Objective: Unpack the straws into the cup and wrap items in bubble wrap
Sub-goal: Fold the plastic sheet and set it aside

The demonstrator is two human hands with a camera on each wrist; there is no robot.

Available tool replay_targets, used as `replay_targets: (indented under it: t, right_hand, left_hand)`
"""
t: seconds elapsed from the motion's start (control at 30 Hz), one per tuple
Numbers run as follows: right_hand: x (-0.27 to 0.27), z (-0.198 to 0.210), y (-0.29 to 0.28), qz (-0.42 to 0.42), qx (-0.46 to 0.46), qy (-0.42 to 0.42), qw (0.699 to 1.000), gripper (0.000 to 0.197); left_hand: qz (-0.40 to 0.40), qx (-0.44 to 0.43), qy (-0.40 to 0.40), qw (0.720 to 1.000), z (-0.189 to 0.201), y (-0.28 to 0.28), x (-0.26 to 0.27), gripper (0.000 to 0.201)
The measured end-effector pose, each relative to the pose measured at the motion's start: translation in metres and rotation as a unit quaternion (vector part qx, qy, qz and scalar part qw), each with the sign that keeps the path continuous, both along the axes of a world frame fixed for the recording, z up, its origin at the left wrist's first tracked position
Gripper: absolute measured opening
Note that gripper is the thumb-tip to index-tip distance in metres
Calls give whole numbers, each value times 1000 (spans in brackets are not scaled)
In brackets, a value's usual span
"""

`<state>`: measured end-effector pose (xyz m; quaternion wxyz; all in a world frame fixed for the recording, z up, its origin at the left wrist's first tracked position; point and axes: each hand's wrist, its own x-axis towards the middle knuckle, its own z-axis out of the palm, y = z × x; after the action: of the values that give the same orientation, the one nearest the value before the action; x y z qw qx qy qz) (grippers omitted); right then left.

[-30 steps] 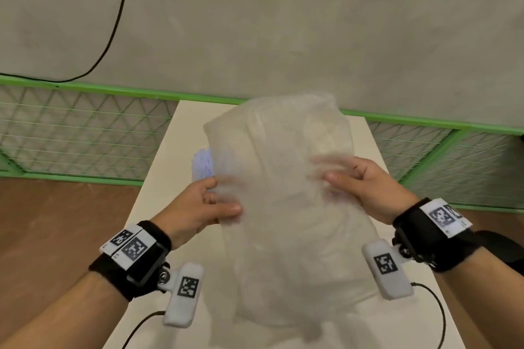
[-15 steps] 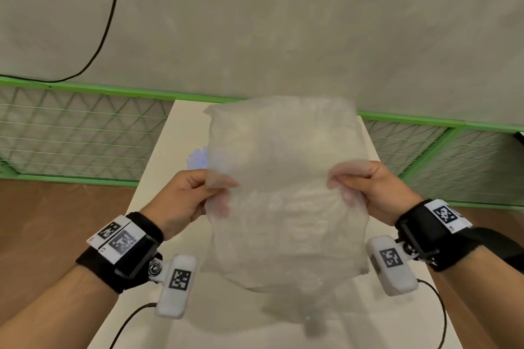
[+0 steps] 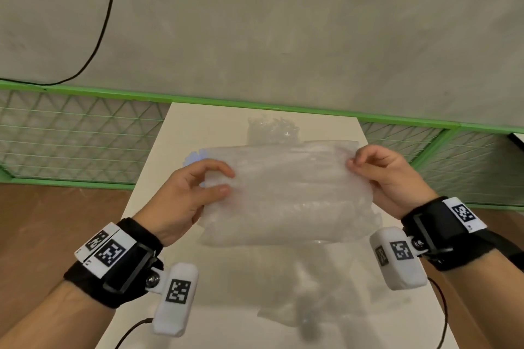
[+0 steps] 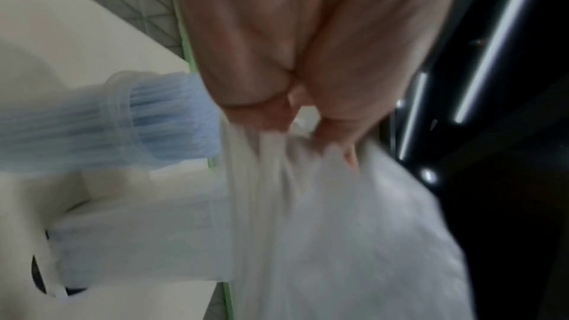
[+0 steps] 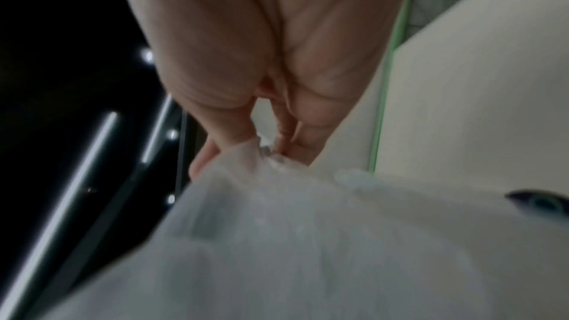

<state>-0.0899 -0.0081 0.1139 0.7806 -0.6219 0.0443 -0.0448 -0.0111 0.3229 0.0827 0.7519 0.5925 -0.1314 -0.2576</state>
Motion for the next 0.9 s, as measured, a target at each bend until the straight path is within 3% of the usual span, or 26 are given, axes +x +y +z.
replay_targets:
  t: [0.07, 0.13, 0.2, 0.27, 0.33, 0.4, 0.5, 0.6, 0.63, 0.7, 0.73, 0.83, 0.9]
  right_hand:
    - [-4, 3, 8, -14, 13, 14, 1000, 7]
    - [-9, 6, 15, 32, 9, 43, 999, 28]
    - [-15, 9, 18, 119, -24, 55, 991, 56]
    - [-19, 5, 13, 161, -118, 55, 978, 84]
    - [-19, 7, 12, 160, -199, 64, 965, 91]
    - [-19, 10, 9, 132, -170, 58, 975, 89]
    - [-14, 15, 9, 27, 23, 29, 999, 84]
    - [-12, 0, 21, -42, 295, 5, 955, 59]
    - [-14, -9, 28, -40, 346, 9, 937, 66]
    - [-14, -21, 51, 3, 350, 52, 935, 85]
    - [-13, -24, 64, 30, 321, 65, 944, 83]
    - [-5, -21, 86, 22, 207, 58, 976, 37]
    - [-3, -17, 82, 3, 163, 48, 985, 29]
  left_hand:
    - [25, 13, 5, 1000, 1, -3, -4, 25]
    - [-2, 5, 13, 1000, 2, -3, -7, 41]
    - [-51, 26, -27, 998, 6, 0, -11, 72]
    - [-80, 45, -51, 995, 11, 5, -13, 91]
    - [-92, 46, -52, 993, 16, 12, -12, 96]
    - [-96, 51, -61, 992, 18, 16, -11, 96]
    - [-70, 28, -71, 995, 18, 12, -13, 102]
    - [-14, -35, -70, 997, 15, -1, -21, 105]
    - [1, -47, -76, 996, 14, -7, -24, 105]
    - [25, -41, -103, 994, 9, -19, -30, 107]
    - [31, -33, -119, 992, 8, -25, -33, 107]
    - [46, -36, -148, 987, 1, -38, -45, 107]
    - [94, -39, -145, 984, 2, -31, -47, 102]
